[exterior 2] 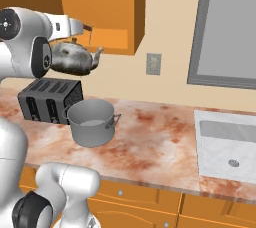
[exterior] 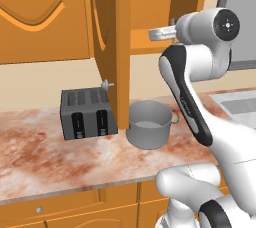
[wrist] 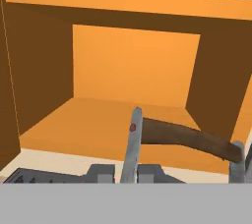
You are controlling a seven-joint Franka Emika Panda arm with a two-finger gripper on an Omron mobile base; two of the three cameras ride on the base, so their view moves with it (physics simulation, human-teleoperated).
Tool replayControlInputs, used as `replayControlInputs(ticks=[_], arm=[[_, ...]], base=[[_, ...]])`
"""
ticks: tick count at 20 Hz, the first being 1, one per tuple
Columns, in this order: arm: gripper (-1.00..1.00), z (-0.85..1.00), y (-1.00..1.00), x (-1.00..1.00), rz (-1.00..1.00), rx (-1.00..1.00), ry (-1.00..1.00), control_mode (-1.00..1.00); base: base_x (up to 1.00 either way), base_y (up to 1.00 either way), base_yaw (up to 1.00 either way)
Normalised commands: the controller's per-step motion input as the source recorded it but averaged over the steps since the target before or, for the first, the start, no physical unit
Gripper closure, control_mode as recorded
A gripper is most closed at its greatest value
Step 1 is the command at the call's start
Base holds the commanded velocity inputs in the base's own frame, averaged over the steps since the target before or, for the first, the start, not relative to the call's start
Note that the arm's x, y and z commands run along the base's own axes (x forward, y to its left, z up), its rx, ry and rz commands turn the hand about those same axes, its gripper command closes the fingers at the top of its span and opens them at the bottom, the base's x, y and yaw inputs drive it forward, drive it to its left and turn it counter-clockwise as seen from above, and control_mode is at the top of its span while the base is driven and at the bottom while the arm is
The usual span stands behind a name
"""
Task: Pick the kettle from the cabinet and place it on a stove burner. Then pick the pot from the counter and place it on another stove burner. Finally, turn both burners on.
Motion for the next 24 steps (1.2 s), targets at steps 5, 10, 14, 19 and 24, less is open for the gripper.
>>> replayControlInputs(ticks=[5,10,14,19,24], arm=[[1.00,0.00,0.00,-0.44,0.00,0.00,0.00,-1.00],[1.00,0.00,0.00,-0.41,0.00,0.00,0.00,-1.00],[1.00,0.00,0.00,-0.37,0.00,0.00,0.00,-1.00],[1.00,0.00,0.00,-0.27,0.00,0.00,0.00,-1.00],[1.00,0.00,-0.02,-0.15,0.00,0.00,0.00,-1.00]], base=[[0.00,0.00,0.00],[0.00,0.00,0.00],[0.00,0.00,0.00],[0.00,0.00,0.00],[0.00,0.00,0.00]])
